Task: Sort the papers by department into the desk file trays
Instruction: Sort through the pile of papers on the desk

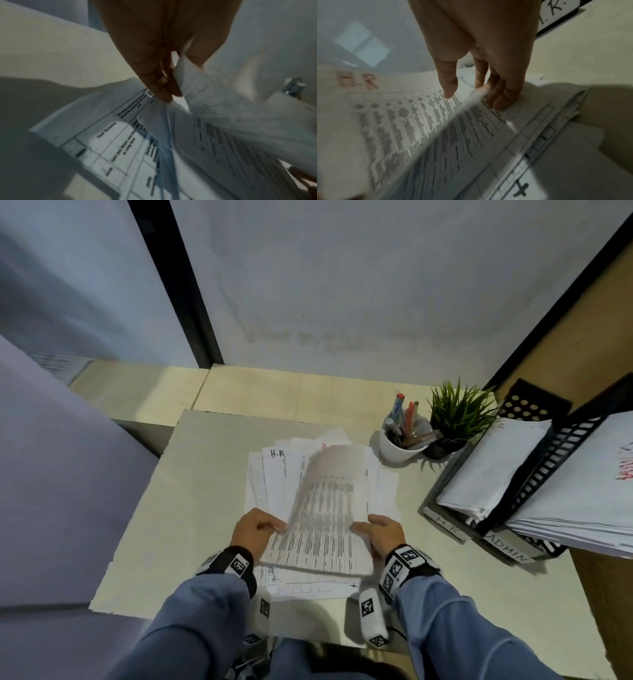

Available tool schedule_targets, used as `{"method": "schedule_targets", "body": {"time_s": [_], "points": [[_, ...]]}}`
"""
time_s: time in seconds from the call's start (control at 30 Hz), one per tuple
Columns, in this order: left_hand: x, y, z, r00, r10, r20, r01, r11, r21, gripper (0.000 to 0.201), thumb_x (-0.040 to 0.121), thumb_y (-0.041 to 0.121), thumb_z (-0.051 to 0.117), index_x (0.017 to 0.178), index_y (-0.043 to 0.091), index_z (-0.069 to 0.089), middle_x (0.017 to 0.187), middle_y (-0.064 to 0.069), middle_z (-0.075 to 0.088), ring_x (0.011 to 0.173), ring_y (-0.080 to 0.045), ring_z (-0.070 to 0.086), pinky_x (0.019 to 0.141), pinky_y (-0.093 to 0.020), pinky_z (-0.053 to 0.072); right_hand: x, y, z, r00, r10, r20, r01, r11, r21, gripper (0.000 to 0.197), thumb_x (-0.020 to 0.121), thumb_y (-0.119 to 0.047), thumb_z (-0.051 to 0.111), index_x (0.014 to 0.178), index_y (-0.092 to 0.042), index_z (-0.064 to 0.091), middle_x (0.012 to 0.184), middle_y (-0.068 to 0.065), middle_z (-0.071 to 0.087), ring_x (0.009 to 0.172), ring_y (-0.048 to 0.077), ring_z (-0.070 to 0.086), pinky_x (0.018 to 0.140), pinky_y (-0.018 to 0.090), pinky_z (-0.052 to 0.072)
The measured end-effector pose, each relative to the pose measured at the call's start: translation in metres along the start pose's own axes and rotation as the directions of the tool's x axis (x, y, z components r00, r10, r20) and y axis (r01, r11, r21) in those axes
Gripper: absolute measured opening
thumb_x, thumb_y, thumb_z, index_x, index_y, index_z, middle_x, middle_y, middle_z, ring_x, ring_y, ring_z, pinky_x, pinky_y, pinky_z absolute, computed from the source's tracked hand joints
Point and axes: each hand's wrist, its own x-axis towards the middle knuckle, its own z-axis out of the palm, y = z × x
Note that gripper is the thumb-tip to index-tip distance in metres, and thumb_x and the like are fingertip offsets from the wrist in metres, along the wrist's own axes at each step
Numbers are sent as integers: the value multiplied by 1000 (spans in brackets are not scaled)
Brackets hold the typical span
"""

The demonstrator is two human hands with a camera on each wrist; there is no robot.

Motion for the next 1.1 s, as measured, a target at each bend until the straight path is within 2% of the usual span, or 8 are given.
{"method": "schedule_targets", "body": {"time_s": [0.13,0.27,0.4,0.67,0.77,0.9,0.97,1.1], "points": [[0,0,-3,987,-9,158,6,1000,20,53,79,-9,58,43,28,67,81,1,66,84,-15,63,81,-24,45,0,-7,-8,1000,-6,22,1,981,195,43,59,-6,82,95,2,60,97,22,69,94,34,65,93,49,50],[1,16,0,991,-119,55,123,991,-61,41,72,-18,42,56,9,69,89,-8,68,88,-21,60,85,-30,42,11,-1,-10,999,37,19,-41,974,222,30,50,9,78,79,6,70,93,29,69,91,43,66,85,61,50],[16,24,7,984,-154,-85,148,986,-70,30,85,-7,42,94,4,68,107,-14,67,101,-31,61,82,-26,43,7,-1,-15,996,75,-47,-71,994,78,18,62,12,71,79,10,67,81,15,64,67,26,58,58,23,51],[34,34,19,966,-255,35,256,966,-34,25,94,18,46,110,2,58,111,-16,61,102,-34,58,91,-35,45,14,8,-19,991,88,-98,-85,996,35,23,71,6,69,93,10,68,93,15,64,86,28,58,68,30,48],[32,34,23,978,-200,61,204,977,-58,33,86,21,62,116,9,57,106,-3,58,103,-28,58,91,-32,44,12,12,-19,996,65,-64,-64,998,25,14,64,12,68,64,-2,70,84,10,64,87,31,58,84,38,51],[27,31,27,996,-50,72,53,998,-35,23,83,4,56,66,19,60,56,-3,43,58,-22,38,59,-24,29,8,14,-18,1000,20,-13,-19,999,35,28,57,15,69,51,-13,68,72,10,64,81,29,58,87,43,50],[26,30,24,999,9,53,-8,1000,-16,43,82,-4,49,48,19,38,53,-3,32,58,-20,29,57,-25,20,5,10,-20,1000,-11,-25,15,990,139,28,56,20,68,58,-8,71,76,13,66,81,30,59,86,43,49],[23,26,13,993,-66,95,74,994,-81,52,75,-14,42,36,19,52,38,9,43,48,-17,34,52,-22,26,8,-5,-32,986,-88,-140,103,990,101,22,63,8,73,84,5,70,86,12,69,75,23,62,72,31,53]]}}
